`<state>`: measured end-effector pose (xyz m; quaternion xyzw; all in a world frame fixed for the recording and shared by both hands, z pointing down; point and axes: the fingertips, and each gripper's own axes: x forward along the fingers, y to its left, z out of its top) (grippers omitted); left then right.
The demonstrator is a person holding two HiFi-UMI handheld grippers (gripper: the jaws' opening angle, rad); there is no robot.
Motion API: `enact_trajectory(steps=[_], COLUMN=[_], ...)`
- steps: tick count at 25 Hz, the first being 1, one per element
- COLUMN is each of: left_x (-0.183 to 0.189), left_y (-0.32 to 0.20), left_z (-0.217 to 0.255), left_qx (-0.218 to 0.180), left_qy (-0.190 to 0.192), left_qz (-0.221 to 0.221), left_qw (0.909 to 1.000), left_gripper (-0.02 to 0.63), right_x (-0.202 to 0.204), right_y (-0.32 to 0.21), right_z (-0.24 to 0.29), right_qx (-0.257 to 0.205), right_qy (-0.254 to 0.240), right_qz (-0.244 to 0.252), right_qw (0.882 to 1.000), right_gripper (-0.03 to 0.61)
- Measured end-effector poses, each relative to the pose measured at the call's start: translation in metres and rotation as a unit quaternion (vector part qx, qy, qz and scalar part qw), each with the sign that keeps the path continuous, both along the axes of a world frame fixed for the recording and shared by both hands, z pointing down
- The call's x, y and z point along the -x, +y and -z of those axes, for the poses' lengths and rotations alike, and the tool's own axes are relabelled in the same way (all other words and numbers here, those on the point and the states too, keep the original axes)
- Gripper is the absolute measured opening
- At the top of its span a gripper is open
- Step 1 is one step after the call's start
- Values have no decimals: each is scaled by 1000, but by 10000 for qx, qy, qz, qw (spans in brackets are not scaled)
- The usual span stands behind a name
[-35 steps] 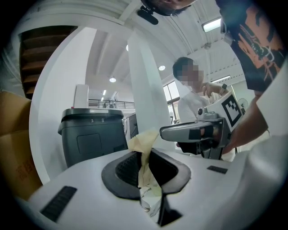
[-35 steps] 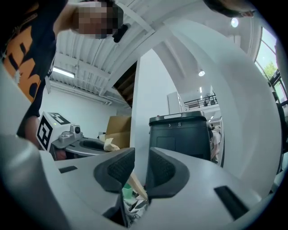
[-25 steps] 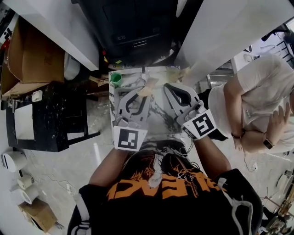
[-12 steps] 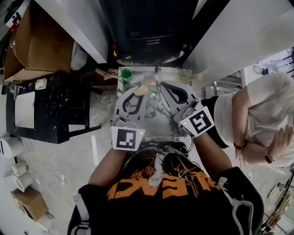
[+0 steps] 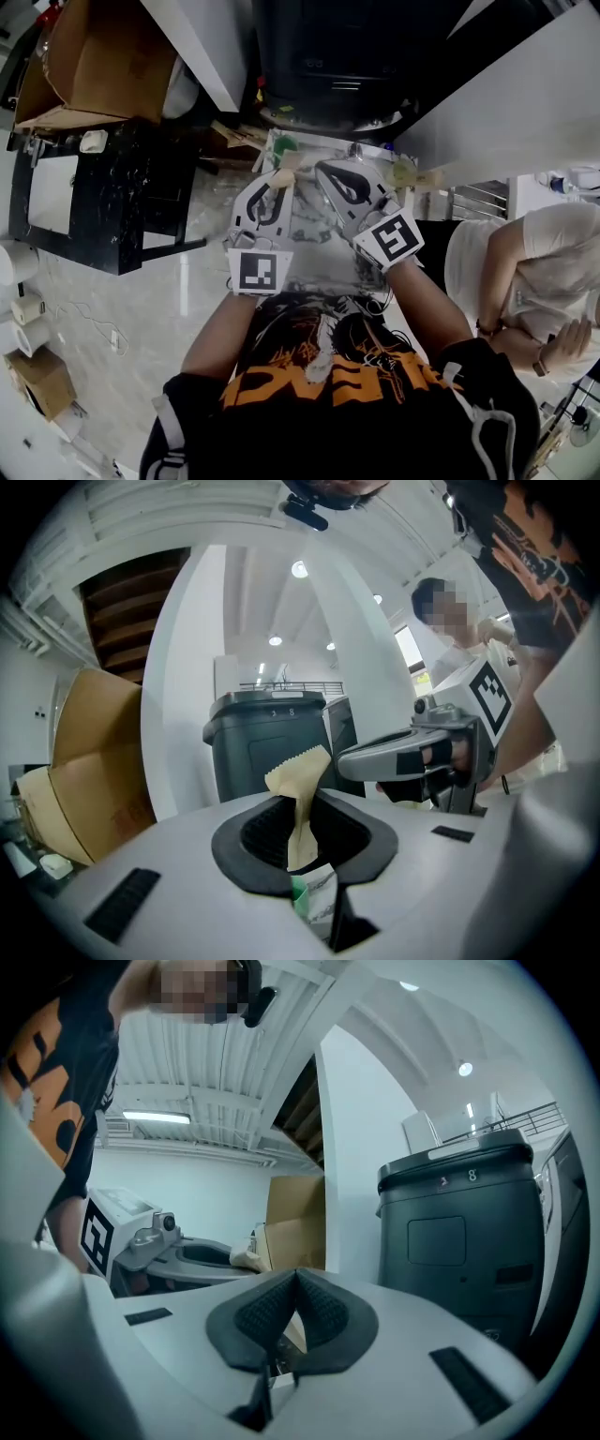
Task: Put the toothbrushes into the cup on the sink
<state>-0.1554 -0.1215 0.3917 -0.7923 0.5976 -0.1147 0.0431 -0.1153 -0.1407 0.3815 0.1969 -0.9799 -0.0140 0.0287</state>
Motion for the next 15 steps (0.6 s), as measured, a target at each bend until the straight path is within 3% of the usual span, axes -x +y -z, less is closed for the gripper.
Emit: enact_trajectory(steps=[6,15], left_x=[16,25], left_y=[-21,-54], left_z=[-31,-80], left_qx=[174,493], left_qy=[38,-36], left_qz=[61,11], left_qw=[9998,9988], left_gripper=[69,69], right_x=[26,29], right_y=[-6,-23], right_z=[-9,-30], right_qx=[88,329], right_qy=[-49,22], right_qz=[232,174], right_qw=[9997,9993], right_gripper=[14,14])
